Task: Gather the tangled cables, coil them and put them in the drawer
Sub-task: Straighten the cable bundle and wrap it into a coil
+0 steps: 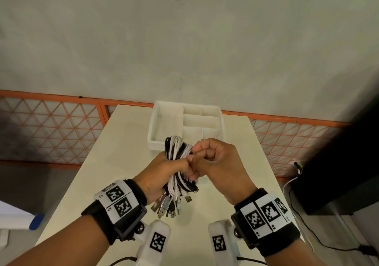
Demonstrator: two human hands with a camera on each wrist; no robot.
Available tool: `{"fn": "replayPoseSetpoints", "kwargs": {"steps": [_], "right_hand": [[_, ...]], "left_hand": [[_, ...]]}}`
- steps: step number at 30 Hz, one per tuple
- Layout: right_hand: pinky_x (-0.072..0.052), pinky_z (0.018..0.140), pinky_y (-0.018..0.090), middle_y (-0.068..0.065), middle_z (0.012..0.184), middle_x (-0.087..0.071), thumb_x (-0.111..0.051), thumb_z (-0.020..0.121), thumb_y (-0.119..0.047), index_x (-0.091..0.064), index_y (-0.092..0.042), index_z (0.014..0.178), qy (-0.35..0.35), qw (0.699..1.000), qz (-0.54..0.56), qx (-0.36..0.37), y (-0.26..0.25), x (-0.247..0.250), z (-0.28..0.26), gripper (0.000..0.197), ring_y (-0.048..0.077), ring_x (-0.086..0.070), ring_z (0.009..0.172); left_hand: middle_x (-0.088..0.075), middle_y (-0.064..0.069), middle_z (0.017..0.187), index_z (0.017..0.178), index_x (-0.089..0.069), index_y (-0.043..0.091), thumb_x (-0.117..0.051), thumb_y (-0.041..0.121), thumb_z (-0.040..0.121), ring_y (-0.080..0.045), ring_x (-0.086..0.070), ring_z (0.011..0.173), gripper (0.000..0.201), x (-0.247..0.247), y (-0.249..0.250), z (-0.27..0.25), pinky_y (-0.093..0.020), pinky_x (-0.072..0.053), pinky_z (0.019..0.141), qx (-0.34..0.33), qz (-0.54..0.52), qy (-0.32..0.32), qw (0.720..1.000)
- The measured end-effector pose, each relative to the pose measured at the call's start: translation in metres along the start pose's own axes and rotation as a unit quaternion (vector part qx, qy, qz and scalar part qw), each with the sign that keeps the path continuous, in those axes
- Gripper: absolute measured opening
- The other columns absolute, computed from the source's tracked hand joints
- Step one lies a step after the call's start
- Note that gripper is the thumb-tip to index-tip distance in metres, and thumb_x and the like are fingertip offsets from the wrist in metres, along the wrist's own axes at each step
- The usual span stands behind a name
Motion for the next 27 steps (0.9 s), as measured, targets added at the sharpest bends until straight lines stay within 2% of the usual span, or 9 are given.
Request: {"fn": "replayPoseSetpoints", "kwargs": {"steps": [5,7,9,12,14,16,19,21,27], "right_hand": [[-0.057,0.062,0.03,0.014,0.074,-0.075,-0.07,0.084,0.005,-0.072,0.0,0.085,-0.04,0.999,-0.025,-0.021,0.012,-0.004,0.002,0.005,0.02,-0.069,0.063],[-0.051,0.061,0.024,0.008,0.072,-0.075,-0.069,0.084,0.003,-0.075,-0.008,0.081,-0.063,0.997,-0.039,-0.035,0.019,-0.005,0.001,0.013,0.017,-0.067,0.063],[-0.046,0.058,0.02,0.008,0.072,-0.075,-0.068,0.086,0.001,-0.078,-0.009,0.082,-0.061,0.997,-0.022,-0.04,0.022,-0.004,-0.001,0.015,0.017,-0.065,0.06],[-0.046,0.062,0.018,0.007,0.081,-0.076,-0.074,0.085,-0.007,-0.078,-0.007,0.089,0.025,0.999,0.017,-0.021,0.016,0.013,0.002,0.006,0.015,-0.064,0.066],[-0.05,0.074,0.02,0.001,0.105,-0.074,-0.082,0.075,-0.029,-0.073,-0.017,0.111,0.032,0.999,-0.008,-0.038,0.018,0.016,0.004,0.039,0.011,-0.067,0.09],[-0.054,0.095,0.032,-0.002,0.131,-0.062,-0.087,0.065,-0.042,-0.05,-0.026,0.14,-0.07,0.994,-0.047,-0.071,0.024,-0.007,0.002,0.086,0.013,-0.063,0.116],[-0.051,0.105,0.041,-0.001,0.132,-0.063,-0.087,0.071,-0.002,-0.025,-0.026,0.152,-0.193,0.98,-0.013,-0.044,0.016,-0.044,-0.008,0.105,0.014,-0.063,0.122],[-0.054,0.101,0.037,-0.002,0.131,-0.063,-0.082,0.069,0.014,-0.018,-0.03,0.154,-0.175,0.984,-0.013,-0.029,0.016,-0.046,-0.006,0.114,0.012,-0.064,0.12],[-0.063,0.08,0.038,-0.004,0.11,-0.072,-0.078,0.062,0.006,-0.04,-0.041,0.14,-0.083,0.992,-0.091,0.022,0.019,-0.034,0.003,0.098,0.014,-0.073,0.096]], "left_hand": [[-0.064,-0.034,0.087,0.093,-0.062,-0.012,-0.064,-0.004,0.065,-0.038,-0.067,0.081,0.029,0.01,0.0,0.0,-0.046,-0.057,0.078,-0.012,0.111,0.036,0.993],[-0.065,-0.033,0.086,0.089,-0.065,-0.007,-0.068,-0.001,0.065,-0.035,-0.068,0.081,0.025,0.01,0.003,-0.002,-0.052,-0.055,0.081,-0.023,0.151,0.041,0.987],[-0.065,-0.022,0.072,0.078,-0.066,0.0,-0.063,-0.003,0.069,-0.028,-0.065,0.071,0.01,0.008,0.005,-0.002,-0.044,-0.054,0.07,-0.039,0.164,0.046,0.985],[-0.072,-0.019,0.077,0.081,-0.069,0.002,-0.061,-0.007,0.079,-0.028,-0.07,0.076,0.012,0.021,0.002,0.001,-0.038,-0.054,0.069,-0.043,0.133,0.109,0.984],[-0.072,-0.021,0.081,0.085,-0.07,-0.001,-0.064,-0.003,0.077,-0.03,-0.07,0.082,0.011,0.027,0.002,0.002,-0.039,-0.056,0.073,-0.04,0.094,0.128,0.986],[-0.069,-0.022,0.081,0.087,-0.068,-0.006,-0.063,0.002,0.07,-0.031,-0.067,0.077,0.019,0.02,0.004,0.003,-0.038,-0.056,0.07,-0.037,0.078,0.105,0.991],[-0.058,-0.018,0.071,0.081,-0.06,-0.011,-0.056,-0.002,0.065,-0.026,-0.058,0.068,0.019,0.011,0.006,0.002,-0.034,-0.049,0.062,-0.033,0.054,0.091,0.994],[-0.056,-0.019,0.076,0.086,-0.057,-0.015,-0.057,-0.002,0.068,-0.028,-0.057,0.071,0.022,0.011,0.004,0.003,-0.037,-0.048,0.065,-0.026,0.042,0.094,0.994],[-0.074,-0.015,0.092,0.098,-0.072,0.007,-0.064,-0.002,0.081,-0.027,-0.071,0.089,0.021,0.012,0.003,0.0,-0.04,-0.056,0.079,0.006,0.096,0.093,0.991]]}}
Point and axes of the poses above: each hand's wrist, its own z-axis towards the middle knuckle, its own x-axis out of the back of the hand, y = z × x, the point moved 10 cm from there along z, towards the middle knuckle
